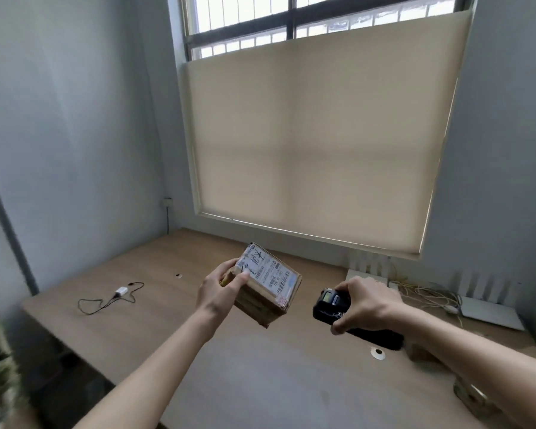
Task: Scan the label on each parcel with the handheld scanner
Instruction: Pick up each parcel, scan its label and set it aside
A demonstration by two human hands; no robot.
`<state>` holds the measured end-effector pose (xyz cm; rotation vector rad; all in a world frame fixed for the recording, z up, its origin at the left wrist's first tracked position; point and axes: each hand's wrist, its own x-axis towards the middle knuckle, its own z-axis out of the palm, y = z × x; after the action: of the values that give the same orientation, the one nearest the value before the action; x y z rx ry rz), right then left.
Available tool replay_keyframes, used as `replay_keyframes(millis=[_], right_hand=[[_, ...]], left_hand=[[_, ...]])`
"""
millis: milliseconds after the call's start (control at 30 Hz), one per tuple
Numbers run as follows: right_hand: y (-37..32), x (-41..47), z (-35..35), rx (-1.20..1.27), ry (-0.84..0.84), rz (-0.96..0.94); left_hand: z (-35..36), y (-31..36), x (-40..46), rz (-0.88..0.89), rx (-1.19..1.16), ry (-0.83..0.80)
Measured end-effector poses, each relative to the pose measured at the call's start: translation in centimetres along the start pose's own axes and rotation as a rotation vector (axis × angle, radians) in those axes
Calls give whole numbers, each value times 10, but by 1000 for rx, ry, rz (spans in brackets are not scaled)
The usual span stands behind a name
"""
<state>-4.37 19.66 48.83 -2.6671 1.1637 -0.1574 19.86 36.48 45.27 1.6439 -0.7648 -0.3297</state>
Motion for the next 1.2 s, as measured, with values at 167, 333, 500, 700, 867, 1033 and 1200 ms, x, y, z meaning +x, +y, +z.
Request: replay_keyframes(millis=[167, 333, 500, 700, 867, 1033, 1200], right_hand=[[-67, 28, 29, 352, -86, -110], [-174, 55, 69, 670, -218, -283], [-294, 78, 110, 772, -316, -424], [-444, 108, 159, 772, -378, -534], [-570, 115, 201, 739, -462, -620], [-675, 119, 231, 725, -524, -692], [-766, 129, 282, 778, -514, -698]], left_hand=[[-61, -30, -4, -132, -136, 173], [-135, -59, -4, -252, -326, 360], [-236, -98, -8, -381, -298, 296], [-379, -144, -20, -422, -218, 332], [-502, -179, -27, -401, -214, 504], [-595, -210, -40, -391, -201, 586], [-668, -243, -41, -431, -264, 776]])
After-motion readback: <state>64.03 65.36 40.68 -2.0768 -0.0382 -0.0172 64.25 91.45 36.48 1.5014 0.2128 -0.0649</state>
